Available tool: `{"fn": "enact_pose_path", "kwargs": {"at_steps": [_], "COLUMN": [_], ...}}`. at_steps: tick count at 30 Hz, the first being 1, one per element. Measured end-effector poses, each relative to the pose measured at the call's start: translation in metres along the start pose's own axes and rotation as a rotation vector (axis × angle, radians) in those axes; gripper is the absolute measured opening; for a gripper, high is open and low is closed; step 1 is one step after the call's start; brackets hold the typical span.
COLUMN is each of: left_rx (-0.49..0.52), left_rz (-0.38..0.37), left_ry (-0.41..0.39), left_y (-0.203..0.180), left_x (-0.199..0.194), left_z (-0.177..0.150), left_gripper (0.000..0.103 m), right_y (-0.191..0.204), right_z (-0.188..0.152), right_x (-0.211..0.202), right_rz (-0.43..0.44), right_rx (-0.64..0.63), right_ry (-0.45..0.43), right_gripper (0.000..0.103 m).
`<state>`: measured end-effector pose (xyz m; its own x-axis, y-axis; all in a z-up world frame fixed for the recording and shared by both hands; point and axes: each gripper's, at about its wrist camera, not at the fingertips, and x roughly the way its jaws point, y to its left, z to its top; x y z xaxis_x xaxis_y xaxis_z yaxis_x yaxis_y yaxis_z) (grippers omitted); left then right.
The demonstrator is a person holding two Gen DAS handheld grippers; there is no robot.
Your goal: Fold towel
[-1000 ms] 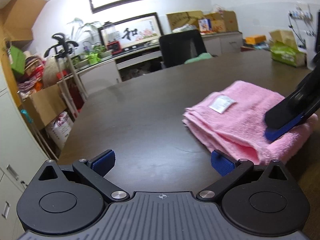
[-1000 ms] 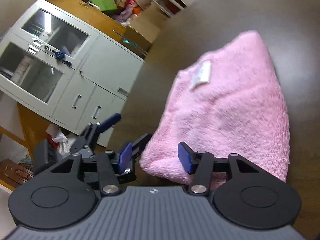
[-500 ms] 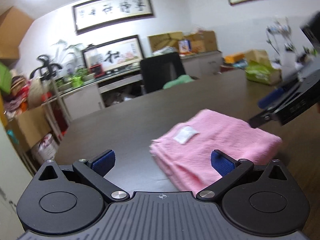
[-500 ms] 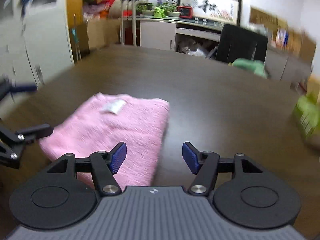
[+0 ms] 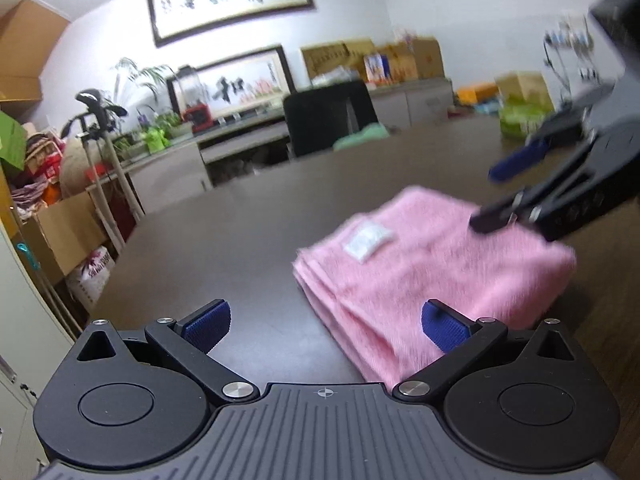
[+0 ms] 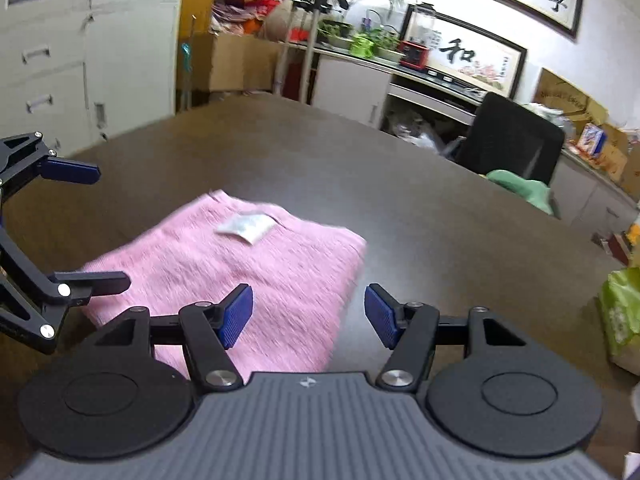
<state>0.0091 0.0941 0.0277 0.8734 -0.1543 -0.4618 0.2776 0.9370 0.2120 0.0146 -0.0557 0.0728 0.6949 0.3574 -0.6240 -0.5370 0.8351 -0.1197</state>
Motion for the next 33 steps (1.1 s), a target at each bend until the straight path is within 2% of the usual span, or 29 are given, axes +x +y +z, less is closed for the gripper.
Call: {"fn": "enact_pose_path", "kwargs": {"at_steps": [2, 4, 7, 11, 16, 20, 24, 28, 33], "left_rx": [0.007, 0.022, 0.052, 0.099, 0.049, 0.045, 0.041, 0.046, 0.024], "left_rz": [0.003, -0.027, -0.064, -0.045, -0.086, -0.044, -0.012, 0.009, 0.034], "left_ry": [-0.009, -0.006, 0.006, 0.056, 0.093, 0.096, 0.081, 0.018, 0.02], "left_y": [-0.003, -0.009, -0.018, -0.026, -0.016, -0.018, -0.019, -0.014, -0.009], "left_x": [0.002, 0.007, 0.012, 0.024, 0.041, 0.061, 0.067, 0.051, 0.049], "left_z": [0.005, 0.006, 0.0, -0.006, 0.0, 0.01, 0.013, 0.008, 0.011], "left_gripper": [0.103, 0.103, 0.103, 0.103, 0.103, 0.103, 0.103, 0.103, 0.103], "right_y": [-0.007, -0.017, -0.03, -0.034, -0.027, -0.039, -0.053, -0.063, -0.059], "right_z": [0.006, 0.011, 0.013, 0.01, 0.016, 0.024, 0.027, 0.021, 0.0], "right_x": [0.011, 0.021, 0.038, 0.055, 0.061, 0.076, 0.084, 0.046, 0.022], "right_rz": [0.08, 0.174, 0.252, 0.205, 0.12, 0.056, 0.056, 0.09, 0.089], "right_rx": [0.04, 0.119, 0.222, 0.211, 0.121, 0.107, 0.149, 0.18, 0.129], "right_ry": [-0.008, -0.008, 0.013, 0.065, 0.081, 0.081, 0.066, -0.036, -0.038], "right_gripper": [0.064, 0.063, 0.061, 0.058, 0.057, 0.059, 0.059, 0.064, 0.065]}}
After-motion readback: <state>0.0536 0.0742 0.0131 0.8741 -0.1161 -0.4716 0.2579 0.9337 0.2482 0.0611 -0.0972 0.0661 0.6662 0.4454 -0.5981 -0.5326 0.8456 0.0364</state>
